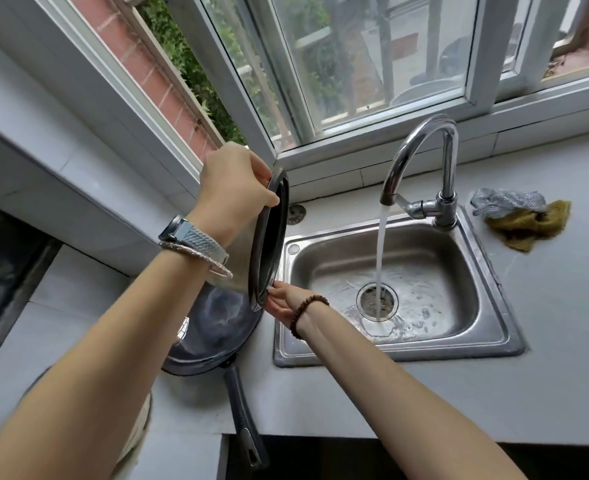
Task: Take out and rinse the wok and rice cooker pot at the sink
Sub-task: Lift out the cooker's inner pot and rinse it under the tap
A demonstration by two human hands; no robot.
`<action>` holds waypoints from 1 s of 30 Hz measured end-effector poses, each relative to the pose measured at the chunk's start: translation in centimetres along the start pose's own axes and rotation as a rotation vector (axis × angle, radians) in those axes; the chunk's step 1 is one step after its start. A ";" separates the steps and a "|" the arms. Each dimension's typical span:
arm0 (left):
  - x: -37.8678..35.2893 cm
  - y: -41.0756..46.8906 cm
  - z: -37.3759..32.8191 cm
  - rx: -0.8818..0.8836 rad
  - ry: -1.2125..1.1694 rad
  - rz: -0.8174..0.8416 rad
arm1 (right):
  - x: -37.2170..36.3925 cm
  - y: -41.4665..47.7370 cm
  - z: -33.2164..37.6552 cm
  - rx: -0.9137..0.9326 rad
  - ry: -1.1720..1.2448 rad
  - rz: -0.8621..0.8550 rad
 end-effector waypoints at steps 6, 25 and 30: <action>-0.4 -0.3 -1.1 -0.019 0.008 0.018 | -0.6 -0.2 0.1 0.010 0.034 0.019; -1.7 -1.3 -5.4 -0.106 0.051 0.077 | 0.6 -0.7 1.5 0.076 0.063 -0.047; -2.5 -1.5 -6.4 -0.137 0.061 0.085 | 1.0 -1.2 2.0 0.089 0.092 -0.050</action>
Point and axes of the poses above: each hand's wrist, its own y-axis towards the middle knuckle, its own x-axis out of the back of the hand, z = x × y, the point moved 10 cm from there along y, towards the middle knuckle, and after that the axes turned 6 degrees about z, right-handed, at the moved point
